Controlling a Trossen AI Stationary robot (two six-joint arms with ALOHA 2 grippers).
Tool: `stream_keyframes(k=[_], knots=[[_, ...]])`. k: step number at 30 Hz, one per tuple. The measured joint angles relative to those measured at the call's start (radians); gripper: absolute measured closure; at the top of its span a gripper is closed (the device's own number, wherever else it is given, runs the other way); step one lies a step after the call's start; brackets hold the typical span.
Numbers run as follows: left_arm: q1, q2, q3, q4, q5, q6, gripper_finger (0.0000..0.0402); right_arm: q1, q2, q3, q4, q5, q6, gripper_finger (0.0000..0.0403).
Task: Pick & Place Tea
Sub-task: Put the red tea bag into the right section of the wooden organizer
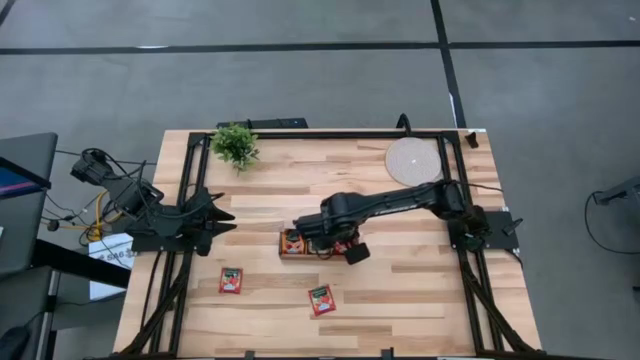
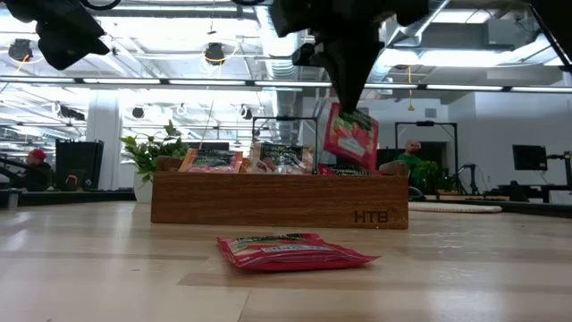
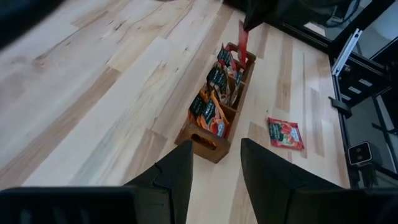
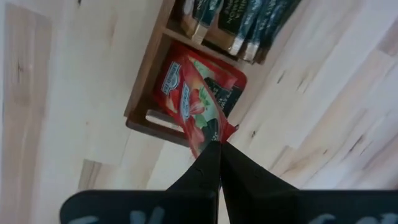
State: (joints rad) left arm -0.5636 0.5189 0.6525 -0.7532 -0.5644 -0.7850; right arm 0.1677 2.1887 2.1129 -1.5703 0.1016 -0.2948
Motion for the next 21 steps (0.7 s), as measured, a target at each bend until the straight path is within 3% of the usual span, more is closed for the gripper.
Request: stream_keyframes(k=[21], knots=[[0.000, 0.079, 0.000, 0.000, 0.003, -0.021, 0.0276, -0.007, 0.042, -0.007, -0.001, -0.043, 0.010, 0.0403]])
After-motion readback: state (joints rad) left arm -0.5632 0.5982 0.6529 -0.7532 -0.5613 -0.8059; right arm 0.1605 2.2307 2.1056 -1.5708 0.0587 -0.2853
